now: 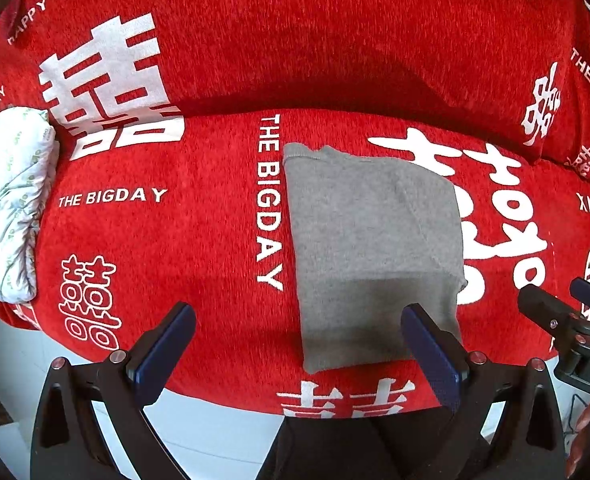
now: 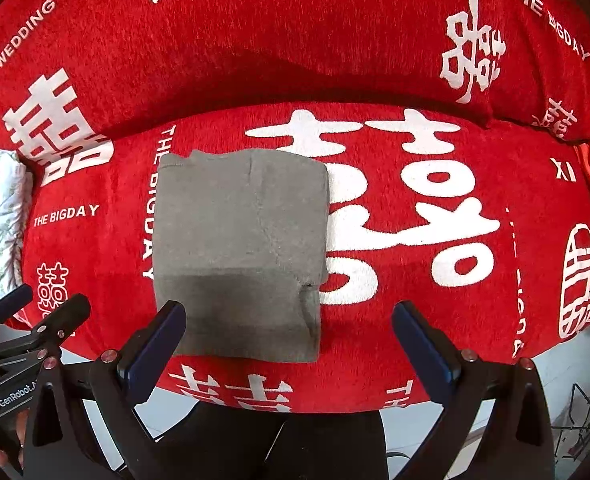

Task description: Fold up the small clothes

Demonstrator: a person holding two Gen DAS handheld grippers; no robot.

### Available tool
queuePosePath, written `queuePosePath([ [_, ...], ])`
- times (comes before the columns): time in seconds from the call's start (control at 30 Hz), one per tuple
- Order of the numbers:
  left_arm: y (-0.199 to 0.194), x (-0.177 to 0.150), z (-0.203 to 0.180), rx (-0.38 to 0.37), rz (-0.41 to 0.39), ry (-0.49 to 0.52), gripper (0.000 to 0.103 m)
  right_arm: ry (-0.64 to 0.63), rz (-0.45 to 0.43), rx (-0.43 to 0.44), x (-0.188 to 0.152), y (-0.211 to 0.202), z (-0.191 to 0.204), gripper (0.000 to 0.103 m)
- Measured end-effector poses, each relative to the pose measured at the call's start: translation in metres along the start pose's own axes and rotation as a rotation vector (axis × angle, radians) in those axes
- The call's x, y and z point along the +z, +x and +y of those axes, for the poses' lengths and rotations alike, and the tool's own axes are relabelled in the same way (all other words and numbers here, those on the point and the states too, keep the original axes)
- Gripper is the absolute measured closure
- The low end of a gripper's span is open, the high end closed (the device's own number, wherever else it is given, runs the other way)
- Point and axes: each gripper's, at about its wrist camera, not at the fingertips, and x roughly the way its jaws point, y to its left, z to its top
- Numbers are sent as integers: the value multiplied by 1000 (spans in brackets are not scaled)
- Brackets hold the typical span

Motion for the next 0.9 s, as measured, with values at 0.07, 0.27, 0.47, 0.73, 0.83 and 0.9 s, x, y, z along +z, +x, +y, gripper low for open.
queuePosePath([
  [0.07,0,0,0,1,0,2,0,-1,0,-1,0,0,0,0],
  [0.27,-2,1,0,0,-1,0,0,0,-1,-1,0,-1,1,0],
  [0.47,-3,1,0,0,-2,2,0,-2,0,-1,1,-1,1,0],
  [0.73,-8,1,-1,2,-9,-7,0,-3,-1,0,2,-2,1,0],
  [0.83,-10,0,-1,2,-10,-11,0,0,-1,1,1,-2,1,0],
  [0.9,-10,0,-1,2,-11,-9,0,-1,-1,0,1,-2,2,0],
])
